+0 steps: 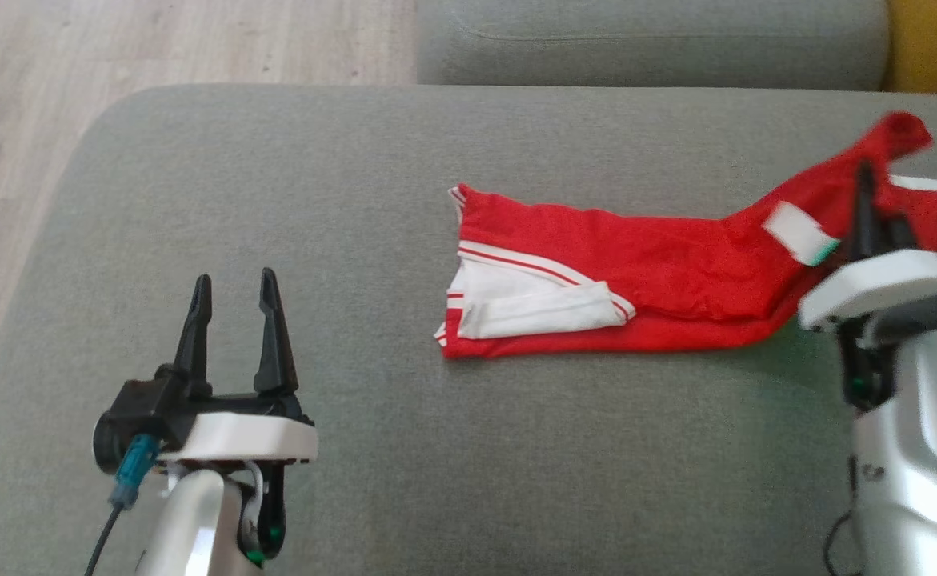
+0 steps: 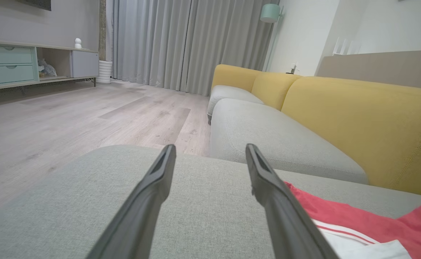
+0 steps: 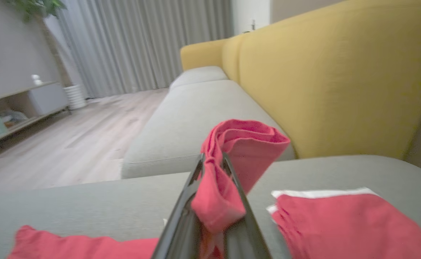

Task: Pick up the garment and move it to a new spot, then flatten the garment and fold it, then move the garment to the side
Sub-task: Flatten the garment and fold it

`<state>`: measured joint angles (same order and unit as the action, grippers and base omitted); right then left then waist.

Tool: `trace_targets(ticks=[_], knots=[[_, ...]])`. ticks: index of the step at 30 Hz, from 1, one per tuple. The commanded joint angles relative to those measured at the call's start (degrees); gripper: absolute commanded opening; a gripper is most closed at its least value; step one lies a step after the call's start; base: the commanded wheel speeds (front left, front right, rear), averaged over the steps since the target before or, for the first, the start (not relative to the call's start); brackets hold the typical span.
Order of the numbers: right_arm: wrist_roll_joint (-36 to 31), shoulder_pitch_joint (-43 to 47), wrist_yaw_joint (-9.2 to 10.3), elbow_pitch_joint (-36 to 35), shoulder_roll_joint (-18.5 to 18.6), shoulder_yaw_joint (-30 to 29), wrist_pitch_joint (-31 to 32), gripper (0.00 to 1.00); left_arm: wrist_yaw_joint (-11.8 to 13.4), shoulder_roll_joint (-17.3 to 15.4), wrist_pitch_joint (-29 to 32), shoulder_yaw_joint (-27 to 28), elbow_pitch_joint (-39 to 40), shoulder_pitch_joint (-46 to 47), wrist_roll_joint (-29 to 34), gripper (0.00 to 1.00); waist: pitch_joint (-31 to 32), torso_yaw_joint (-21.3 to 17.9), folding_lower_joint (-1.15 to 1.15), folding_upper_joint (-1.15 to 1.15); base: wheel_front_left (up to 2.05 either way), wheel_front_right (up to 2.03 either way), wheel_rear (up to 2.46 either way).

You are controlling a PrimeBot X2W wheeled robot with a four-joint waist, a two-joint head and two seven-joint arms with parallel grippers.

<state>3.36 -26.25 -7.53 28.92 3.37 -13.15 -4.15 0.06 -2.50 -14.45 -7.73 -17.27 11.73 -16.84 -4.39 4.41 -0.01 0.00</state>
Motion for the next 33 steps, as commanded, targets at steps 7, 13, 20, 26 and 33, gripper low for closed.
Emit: trace_targets(ticks=[7, 13, 20, 26, 33], knots=[[9.7, -1.7, 0.04, -2.9, -0.5, 18.0, 1.2, 0.00, 0.3, -0.4, -0.5, 0.0, 1.5, 2.4, -0.7, 1.00, 0.2, 4.0, 0.01, 0.00, 0.00, 0.00, 0.00], [12.9, -3.6, 0.04, 0.5, -0.5, 29.8, 1.7, 0.00, 0.5, -0.4, -0.5, -0.8, 1.4, 3.5, -1.0, 1.00, -0.8, 6.7, 0.01, 0.00, 0.00, 0.00, 0.00], [14.5, -6.3, 0.04, 7.0, -0.5, 35.9, 1.7, 0.00, 0.8, -0.4, -0.5, -2.7, 1.3, 4.8, -2.0, 1.00, -3.1, 9.5, 0.01, 0.00, 0.00, 0.00, 0.00], [13.1, -7.8, 0.04, 13.2, -0.5, 38.3, 1.8, 0.44, 1.1, -0.4, -0.5, -4.0, 1.0, 6.0, -2.6, 1.00, -4.7, 10.6, 0.01, 0.00, 0.00, 0.00, 0.00], [16.8, -8.2, 0.04, 11.3, -0.5, 44.8, -2.2, 1.00, 1.2, -0.4, -0.5, -3.4, 0.2, 6.3, -1.9, 1.00, -4.0, 9.1, 0.01, 0.00, 0.00, 0.00, 0.00]])
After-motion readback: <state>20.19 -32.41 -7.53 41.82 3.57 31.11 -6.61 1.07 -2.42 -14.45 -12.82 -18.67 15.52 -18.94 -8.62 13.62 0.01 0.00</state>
